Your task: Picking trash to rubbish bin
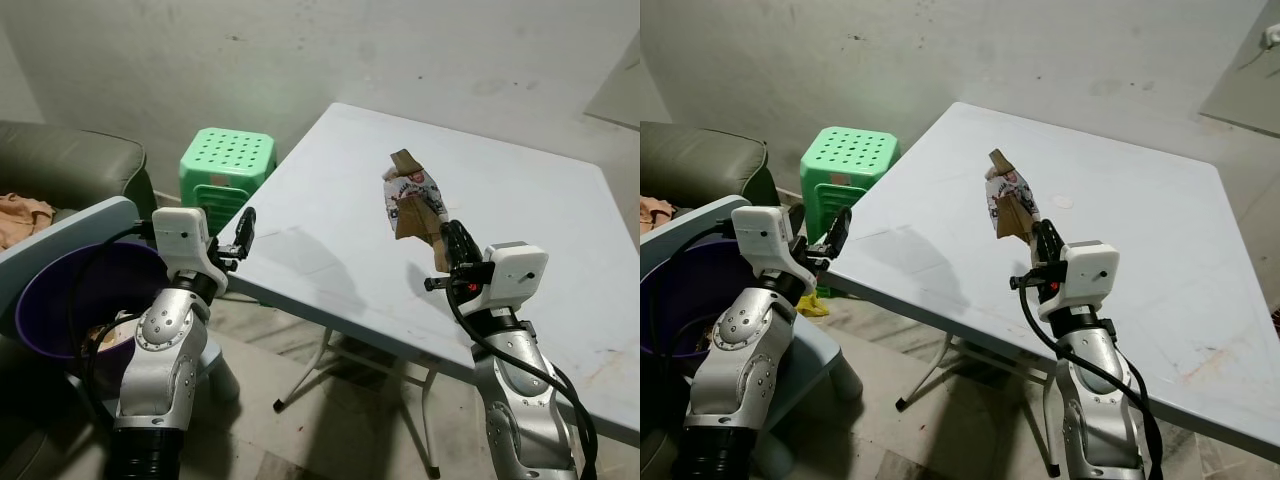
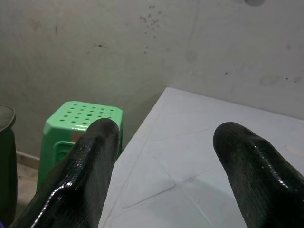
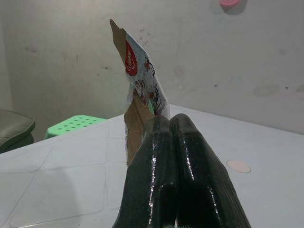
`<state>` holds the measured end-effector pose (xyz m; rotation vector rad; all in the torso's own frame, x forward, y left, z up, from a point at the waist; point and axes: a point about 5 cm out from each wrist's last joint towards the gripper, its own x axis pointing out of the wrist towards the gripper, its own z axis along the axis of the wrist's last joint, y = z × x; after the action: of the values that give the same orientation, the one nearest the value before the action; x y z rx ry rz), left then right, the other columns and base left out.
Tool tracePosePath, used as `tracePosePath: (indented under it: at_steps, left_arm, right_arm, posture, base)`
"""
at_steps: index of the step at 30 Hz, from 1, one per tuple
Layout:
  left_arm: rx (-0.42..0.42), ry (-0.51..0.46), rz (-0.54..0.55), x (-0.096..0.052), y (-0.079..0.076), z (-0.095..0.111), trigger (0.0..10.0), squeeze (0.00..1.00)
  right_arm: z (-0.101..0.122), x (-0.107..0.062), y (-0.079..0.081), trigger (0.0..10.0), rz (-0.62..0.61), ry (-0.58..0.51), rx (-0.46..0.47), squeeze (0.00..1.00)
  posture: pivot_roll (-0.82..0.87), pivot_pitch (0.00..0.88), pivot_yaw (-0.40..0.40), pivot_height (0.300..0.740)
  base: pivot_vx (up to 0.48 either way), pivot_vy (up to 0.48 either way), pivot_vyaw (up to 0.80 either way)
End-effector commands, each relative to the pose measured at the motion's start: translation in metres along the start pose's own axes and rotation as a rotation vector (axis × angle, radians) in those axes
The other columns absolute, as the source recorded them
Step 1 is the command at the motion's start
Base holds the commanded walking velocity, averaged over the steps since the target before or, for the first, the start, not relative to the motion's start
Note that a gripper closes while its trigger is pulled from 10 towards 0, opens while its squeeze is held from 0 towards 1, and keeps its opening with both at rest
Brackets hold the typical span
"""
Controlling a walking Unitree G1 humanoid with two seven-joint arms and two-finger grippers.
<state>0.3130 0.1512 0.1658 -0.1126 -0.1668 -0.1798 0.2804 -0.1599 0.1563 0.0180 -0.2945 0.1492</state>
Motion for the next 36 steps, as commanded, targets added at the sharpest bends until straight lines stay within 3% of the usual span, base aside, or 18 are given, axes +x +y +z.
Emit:
tracePosePath:
  at_steps: [1, 7, 36]
  left_arm:
    - [-0.006, 0.006, -0.008, 0.0029, -0.0027, 0.0012, 10.0, 0.00]
    - [-0.010, 0.015, -0.010, 0.0032, -0.0029, 0.0004, 10.0, 0.00]
    - [0.030, 0.065, 0.014, 0.0110, -0.0077, -0.0049, 10.0, 0.00]
  right_arm:
    - [-0.0013, 0.0000, -0.0021, 10.0, -0.005, 0.015, -0.004, 0.00]
    - [-0.0020, -0.0008, -0.0013, 10.0, -0.001, 0.018, -0.001, 0.00]
    - [-0.0023, -0.0022, -0.0007, 10.0, 0.031, 0.026, -0.001, 0.00]
  posture:
    - [0.03, 0.000, -0.094, 0.740]
    - [0.03, 0.000, -0.093, 0.740]
    - [0.02, 0.000, -0.092, 0.740]
  base:
    - [0.000, 0.000, 0.80]
    - [0.000, 0.443, 0.80]
    - [0.000, 0.000, 0.80]
